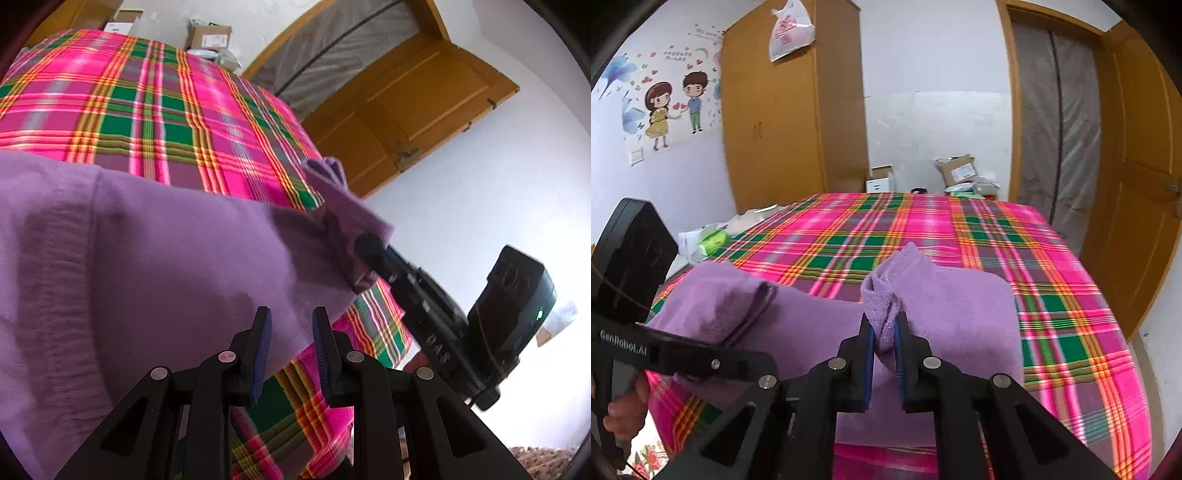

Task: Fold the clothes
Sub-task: 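Grasp the purple cloth edge with the right tool and lift it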

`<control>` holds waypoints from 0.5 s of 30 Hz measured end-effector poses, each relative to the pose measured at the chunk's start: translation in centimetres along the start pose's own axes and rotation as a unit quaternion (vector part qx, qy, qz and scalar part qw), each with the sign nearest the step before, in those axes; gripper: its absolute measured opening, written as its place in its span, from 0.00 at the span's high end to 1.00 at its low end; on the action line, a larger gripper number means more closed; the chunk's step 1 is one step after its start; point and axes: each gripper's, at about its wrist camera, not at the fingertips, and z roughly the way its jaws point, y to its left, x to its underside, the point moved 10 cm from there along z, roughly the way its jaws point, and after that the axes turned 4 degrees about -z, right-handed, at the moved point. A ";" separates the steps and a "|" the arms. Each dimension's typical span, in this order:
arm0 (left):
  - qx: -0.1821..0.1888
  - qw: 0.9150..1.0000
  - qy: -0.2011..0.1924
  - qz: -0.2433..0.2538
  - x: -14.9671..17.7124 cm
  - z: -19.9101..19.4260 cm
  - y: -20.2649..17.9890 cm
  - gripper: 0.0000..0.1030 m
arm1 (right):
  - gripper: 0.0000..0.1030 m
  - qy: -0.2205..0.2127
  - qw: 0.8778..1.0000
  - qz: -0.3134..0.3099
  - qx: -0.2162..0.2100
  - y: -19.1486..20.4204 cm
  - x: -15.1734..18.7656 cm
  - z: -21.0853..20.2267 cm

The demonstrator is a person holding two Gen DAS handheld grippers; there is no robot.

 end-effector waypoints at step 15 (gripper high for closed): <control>-0.001 0.999 -0.031 -0.021 -0.4 -2.9 2.0 0.77 | 0.90 0.019 0.998 -0.002 -0.055 5.4 0.9 1.2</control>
